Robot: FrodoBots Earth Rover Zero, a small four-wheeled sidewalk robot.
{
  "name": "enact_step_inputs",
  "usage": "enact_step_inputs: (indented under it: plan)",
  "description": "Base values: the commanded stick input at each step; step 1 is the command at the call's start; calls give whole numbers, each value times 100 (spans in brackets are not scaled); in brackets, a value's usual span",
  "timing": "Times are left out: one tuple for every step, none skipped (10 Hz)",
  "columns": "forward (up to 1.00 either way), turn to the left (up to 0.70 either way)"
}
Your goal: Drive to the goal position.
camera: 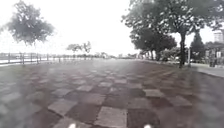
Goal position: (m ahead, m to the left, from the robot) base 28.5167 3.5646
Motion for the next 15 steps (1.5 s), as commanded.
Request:
enact_step_inputs:
  plan:
    - [85, 1]
    - [85, 1]
    - [85, 1]
    - [85, 1]
    - [85, 1]
    - [85, 1]
    - [85, 0]
    - [85, -9]
    - [85, -23]
    - [85, -33]
    - [85, -33]
    - [85, -33]
    - [85, -33]
    - [85, -9]
    - [85, 1]
